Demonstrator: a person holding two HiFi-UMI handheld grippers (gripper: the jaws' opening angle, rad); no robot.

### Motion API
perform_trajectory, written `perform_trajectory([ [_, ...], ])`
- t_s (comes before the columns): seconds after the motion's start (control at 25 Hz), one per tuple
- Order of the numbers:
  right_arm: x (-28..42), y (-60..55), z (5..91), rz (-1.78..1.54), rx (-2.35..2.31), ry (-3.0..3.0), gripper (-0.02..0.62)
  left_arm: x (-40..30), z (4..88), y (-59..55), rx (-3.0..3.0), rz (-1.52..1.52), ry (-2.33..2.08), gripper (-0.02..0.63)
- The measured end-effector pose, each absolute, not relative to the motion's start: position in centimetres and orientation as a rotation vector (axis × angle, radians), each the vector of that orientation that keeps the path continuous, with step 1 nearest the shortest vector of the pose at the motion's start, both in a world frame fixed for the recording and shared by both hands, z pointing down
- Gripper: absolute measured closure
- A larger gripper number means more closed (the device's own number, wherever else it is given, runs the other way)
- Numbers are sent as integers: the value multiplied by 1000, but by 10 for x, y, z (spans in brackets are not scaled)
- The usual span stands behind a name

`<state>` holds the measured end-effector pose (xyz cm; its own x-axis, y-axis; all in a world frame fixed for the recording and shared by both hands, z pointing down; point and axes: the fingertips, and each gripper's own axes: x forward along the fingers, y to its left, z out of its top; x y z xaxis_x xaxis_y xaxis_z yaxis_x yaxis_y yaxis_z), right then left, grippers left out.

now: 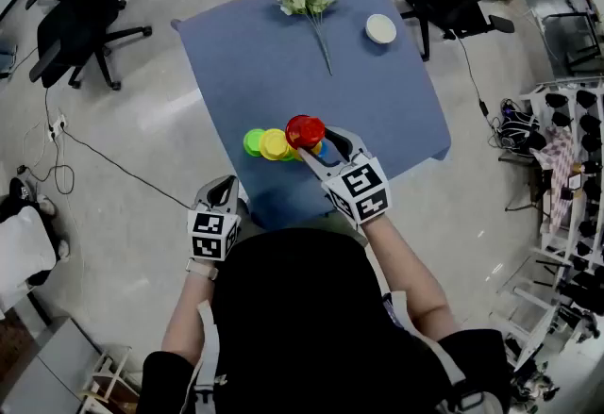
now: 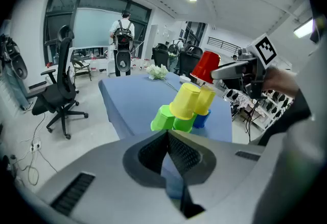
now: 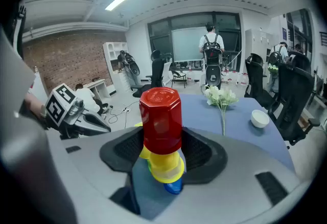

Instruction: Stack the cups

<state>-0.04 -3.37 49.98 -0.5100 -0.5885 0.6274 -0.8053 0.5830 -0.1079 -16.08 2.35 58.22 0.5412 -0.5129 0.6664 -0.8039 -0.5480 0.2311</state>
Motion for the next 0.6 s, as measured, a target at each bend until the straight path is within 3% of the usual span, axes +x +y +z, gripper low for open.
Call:
perform_trajectory([
  [0.6, -16, -15, 518, 549, 1203, -2165, 341, -151, 593, -1, 2395, 792, -808, 595],
])
